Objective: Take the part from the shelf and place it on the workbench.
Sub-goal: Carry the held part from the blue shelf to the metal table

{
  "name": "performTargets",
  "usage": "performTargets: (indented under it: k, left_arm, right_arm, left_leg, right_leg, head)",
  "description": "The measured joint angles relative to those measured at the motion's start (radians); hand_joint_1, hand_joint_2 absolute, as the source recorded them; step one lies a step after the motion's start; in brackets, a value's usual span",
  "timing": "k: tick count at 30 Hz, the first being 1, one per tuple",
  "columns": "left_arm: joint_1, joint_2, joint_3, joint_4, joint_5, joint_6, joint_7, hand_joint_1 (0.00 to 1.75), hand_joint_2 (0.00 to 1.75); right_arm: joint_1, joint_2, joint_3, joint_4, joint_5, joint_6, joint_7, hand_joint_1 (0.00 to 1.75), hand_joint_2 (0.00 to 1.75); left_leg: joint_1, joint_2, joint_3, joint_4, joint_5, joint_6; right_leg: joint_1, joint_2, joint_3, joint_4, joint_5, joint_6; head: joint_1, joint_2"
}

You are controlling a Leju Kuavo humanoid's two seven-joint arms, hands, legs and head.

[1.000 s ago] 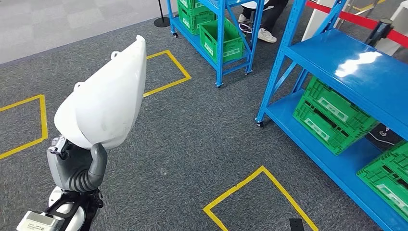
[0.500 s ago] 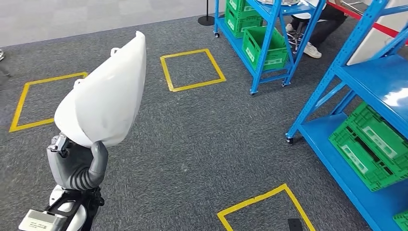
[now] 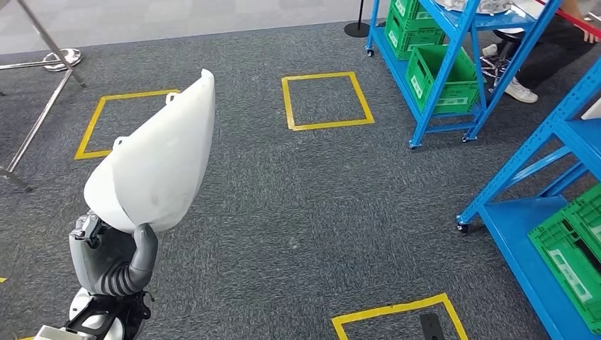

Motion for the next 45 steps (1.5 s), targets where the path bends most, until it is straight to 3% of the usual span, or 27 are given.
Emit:
performTargets:
  k: [2, 3, 5, 7, 9, 10, 11, 12, 13, 14, 16, 18, 20, 22, 24, 25, 27, 28, 29, 31, 33, 36, 38, 40, 42, 43, 45]
  left_arm:
    - [-0.006, -0.002, 0.001, 0.004, 0.005, -0.011, 0.0, 1.75, 1.75]
    - [-0.009, -0.003, 0.001, 0.008, 0.007, -0.017, 0.0, 1.75, 1.75]
    - [-0.012, -0.005, 0.005, 0.014, 0.006, -0.026, 0.0, 1.75, 1.75]
    - [-0.016, -0.008, 0.009, 0.017, 0.003, -0.027, 0.0, 1.75, 1.75]
    - [-0.021, -0.012, 0.01, 0.02, -0.001, -0.024, 0.0, 1.75, 1.75]
    - [-0.022, -0.014, 0.01, 0.023, -0.002, -0.023, 0.0, 1.75, 1.75]
    - [-0.022, -0.015, 0.01, 0.026, -0.002, -0.022, 0.0, 1.75, 1.75]
    - [-0.02, -0.015, 0.01, 0.028, -0.003, -0.02, 0.0, 1.75, 1.75]
    - [-0.019, -0.015, 0.011, 0.029, -0.006, -0.018, 0.0, 1.75, 1.75]
    - [-0.018, -0.015, 0.011, 0.03, -0.012, -0.014, 0.0, 1.75, 1.75]
    - [-0.015, -0.015, 0.011, 0.026, -0.024, -0.007, 0.0, 1.75, 1.75]
    - [-0.011, -0.015, 0.011, 0.019, -0.029, -0.005, 0.0, 1.75, 1.75]
    - [-0.007, -0.014, 0.011, 0.015, -0.03, -0.005, 0.0, 1.75, 1.75]
    - [-0.003, -0.013, 0.014, 0.013, -0.032, -0.005, 0.0, 1.75, 1.75]
    - [-0.001, -0.013, 0.016, 0.013, -0.032, -0.005, -0.001, 1.75, 1.75]
    - [0.0, -0.013, 0.016, 0.014, -0.032, -0.005, 0.0, 1.75, 1.75]
    - [0.008, -0.013, 0.021, 0.018, -0.03, -0.005, 0.0, 1.75, 1.75]
    - [0.013, -0.014, 0.025, 0.019, -0.028, -0.005, 0.0, 1.75, 1.75]
    - [0.016, -0.016, 0.029, 0.021, -0.025, -0.005, 0.0, 1.75, 1.75]
    - [0.018, -0.019, 0.036, 0.022, -0.017, -0.008, 0.0, 1.75, 1.75]
    - [0.017, -0.023, 0.041, 0.023, -0.014, -0.012, 0.0, 1.75, 1.75]
    - [0.015, -0.028, 0.048, 0.027, -0.017, -0.019, 0.0, 1.75, 1.75]
    - [0.007, -0.033, 0.052, 0.03, -0.024, -0.02, 0.0, 1.75, 1.75]
    - [-0.003, -0.041, 0.054, 0.035, -0.028, -0.019, 0.0, 1.75, 1.75]
    - [-0.006, -0.046, 0.055, 0.043, -0.029, -0.019, 0.0, 1.75, 1.75]
    - [-0.007, -0.047, 0.056, 0.048, -0.029, -0.019, 0.0, 1.75, 1.75]
    - [-0.01, -0.048, 0.058, 0.056, -0.033, -0.019, 0.0, 1.75, 1.75]
  right_arm:
    - [-0.001, 0.001, 0.0, 0.0, -0.004, -0.004, -0.001, 0.0, 0.0]
    - [-0.001, 0.001, 0.0, 0.0, -0.005, -0.006, 0.007, 0.0, 0.0]
    - [-0.003, 0.002, 0.0, 0.0, -0.002, -0.006, 0.033, 0.0, 0.0]
    - [-0.003, 0.003, -0.001, 0.0, 0.003, -0.006, 0.049, 0.0, 0.0]
    - [-0.001, 0.001, 0.0, 0.0, 0.007, -0.005, 0.054, 0.0, 0.0]
    - [0.001, 0.0, 0.0, 0.0, 0.007, -0.005, 0.056, 0.0, 0.0]
    - [0.004, -0.002, 0.0, 0.0, 0.007, -0.005, 0.057, 0.0, 0.0]
    - [0.006, -0.004, 0.0, 0.0, 0.007, -0.006, 0.058, 0.0, 0.0]
    - [0.006, -0.005, 0.0, 0.0, 0.008, -0.006, 0.06, 0.0, 0.0]
    - [0.006, -0.006, 0.0, 0.0, 0.008, -0.006, 0.062, 0.0, 0.0]
    - [0.005, -0.009, -0.001, 0.0, 0.006, -0.003, 0.065, 0.0, 0.0]
    - [0.004, -0.011, -0.004, 0.0, -0.001, 0.002, 0.059, 0.0, 0.0]
    - [0.002, -0.011, -0.008, 0.0, -0.004, 0.004, 0.046, 0.0, 0.0]
    - [0.0, -0.011, -0.01, 0.0, 0.001, 0.005, 0.036, 0.0, 0.0]
    - [-0.001, -0.011, -0.01, 0.0, 0.007, 0.006, 0.033, 0.0, 0.0]
    - [0.001, -0.011, -0.01, 0.0, 0.01, 0.006, 0.034, 0.0, 0.0]
    - [0.002, -0.012, -0.01, 0.0, 0.013, 0.007, 0.038, 0.0, 0.0]
    - [0.001, -0.013, -0.01, 0.0, 0.012, 0.008, 0.04, 0.0, 0.0]
    - [0.0, -0.013, -0.01, 0.0, 0.01, 0.009, 0.041, 0.0, 0.0]
    - [-0.001, -0.013, -0.01, 0.0, 0.005, 0.012, 0.041, 0.0, 0.0]
    - [-0.001, -0.014, -0.01, 0.0, 0.004, 0.015, 0.039, 0.0, 0.0]
    - [-0.006, -0.015, -0.011, 0.0, 0.004, 0.019, 0.042, 0.0, 0.0]
    - [-0.01, -0.016, -0.011, 0.0, 0.005, 0.021, 0.046, 0.0, 0.0]
    - [-0.009, -0.018, -0.011, 0.0, 0.006, 0.023, 0.052, 0.0, 0.0]
    - [-0.006, -0.02, -0.011, 0.0, 0.011, 0.025, 0.056, 0.0, 0.0]
    - [-0.004, -0.02, -0.011, 0.0, 0.014, 0.026, 0.056, 0.0, 0.0]
    - [-0.004, -0.02, -0.011, 0.0, 0.019, 0.026, 0.049, 0.0, 0.0]
  left_leg:
    - [-0.009, 0.044, 0.056, -0.101, 0.032, 0.013]
    - [-0.013, 0.051, 0.061, -0.115, 0.034, 0.018]
    - [-0.014, 0.023, 0.06, -0.121, 0.041, 0.028]
    - [-0.008, -0.003, 0.066, -0.134, 0.05, 0.041]
    - [-0.004, -0.03, 0.069, -0.139, 0.056, 0.049]
    - [-0.004, -0.045, 0.067, -0.138, 0.057, 0.051]
    - [-0.004, -0.061, 0.065, -0.136, 0.057, 0.052]
    - [-0.004, -0.077, 0.064, -0.134, 0.057, 0.052]
    - [-0.003, -0.094, 0.063, -0.13, 0.056, 0.051]
    - [-0.002, -0.11, 0.062, -0.126, 0.055, 0.048]
    - [0.0, -0.14, 0.057, -0.115, 0.05, 0.039]
    - [0.001, -0.164, 0.049, -0.11, 0.05, 0.025]
    - [0.004, -0.186, 0.04, -0.115, 0.056, 0.01]
    - [0.002, -0.15, 0.026, -0.095, 0.042, 0.0]
    - [0.0, -0.078, -0.019, 0.001, -0.015, -0.005]
    - [0.001, -0.058, -0.053, 0.071, -0.05, -0.008]
    - [0.003, -0.047, -0.099, 0.168, -0.081, -0.011]
    - [0.004, -0.044, -0.095, 0.164, -0.069, -0.012]
    - [0.004, -0.038, -0.069, 0.118, -0.041, -0.011]
    - [0.0, 0.008, 0.011, -0.026, 0.018, -0.003]
    - [-0.006, 0.042, 0.056, -0.106, 0.041, 0.011]
    - [-0.009, 0.011, 0.058, -0.117, 0.045, 0.03]
    - [-0.003, -0.014, 0.061, -0.125, 0.051, 0.043]
    - [0.0, -0.04, 0.059, -0.127, 0.055, 0.05]
    - [0.0, -0.071, 0.056, -0.124, 0.056, 0.052]
    - [0.0, -0.087, 0.055, -0.122, 0.056, 0.052]
    - [0.001, -0.118, 0.054, -0.116, 0.054, 0.049]
  right_leg:
    - [0.002, -0.02, 0.007, 0.0, -0.005, 0.009]
    - [0.003, -0.029, 0.01, -0.001, -0.006, 0.015]
    - [0.001, -0.048, 0.016, -0.005, -0.008, 0.027]
    - [-0.003, -0.014, 0.011, 0.021, -0.03, 0.038]
    - [-0.006, 0.057, -0.036, 0.126, -0.087, 0.044]
    - [-0.006, 0.078, -0.072, 0.197, -0.116, 0.046]
    - [-0.006, 0.089, -0.104, 0.254, -0.133, 0.047]
    - [-0.006, 0.092, -0.121, 0.278, -0.13, 0.047]
    - [-0.006, 0.094, -0.118, 0.261, -0.106, 0.047]
    - [-0.007, 0.099, -0.097, 0.206, -0.068, 0.047]
    - [-0.013, 0.143, -0.036, 0.07, -0.01, 0.047]
    - [-0.014, 0.174, -0.009, 0.009, 0.0, 0.044]
    - [-0.011, 0.155, -0.005, 0.003, 0.001, 0.032]
    - [-0.012, 0.128, 0.001, -0.005, 0.006, 0.017]
    - [-0.01, 0.1, 0.003, -0.01, 0.007, 0.005]
    - [-0.008, 0.084, 0.003, -0.01, 0.006, 0.002]
    - [-0.005, 0.054, 0.003, -0.009, 0.004, 0.0]
    - [-0.005, 0.039, 0.003, -0.009, 0.003, 0.001]
    - [-0.005, 0.025, 0.005, -0.009, 0.001, 0.002]
    - [-0.002, 0.001, 0.012, -0.008, -0.005, 0.009]
    - [0.002, -0.019, 0.02, -0.007, -0.01, 0.02]
    - [-0.001, -0.042, 0.029, -0.007, -0.017, 0.038]
    - [-0.006, 0.002, 0.013, 0.036, -0.048, 0.049]
    - [-0.007, 0.068, -0.046, 0.157, -0.107, 0.055]
    - [-0.006, 0.089, -0.108, 0.265, -0.137, 0.056]
    - [-0.006, 0.092, -0.118, 0.271, -0.124, 0.055]
    - [-0.008, 0.107, -0.077, 0.167, -0.05, 0.052]
  head:
    - [0.001, 0.0]
    - [0.002, 0.0]
    - [0.002, 0.0]
    - [0.004, 0.0]
    - [0.009, 0.0]
    - [0.01, 0.0]
    - [0.011, 0.0]
    - [0.011, 0.0]
    - [0.011, 0.0]
    - [0.012, 0.0]
    - [0.012, 0.0]
    - [0.012, 0.0]
    - [0.012, 0.0]
    - [0.009, 0.0]
    - [0.004, 0.0]
    - [0.002, 0.0]
    - [0.002, 0.0]
    - [0.001, 0.0]
    - [0.001, 0.0]
    - [0.002, 0.0]
    - [0.003, 0.0]
    - [0.004, 0.0]
    - [0.007, 0.0]
    - [0.012, 0.0]
    - [0.015, 0.0]
    - [0.015, 0.0]
    - [0.015, 0.0]
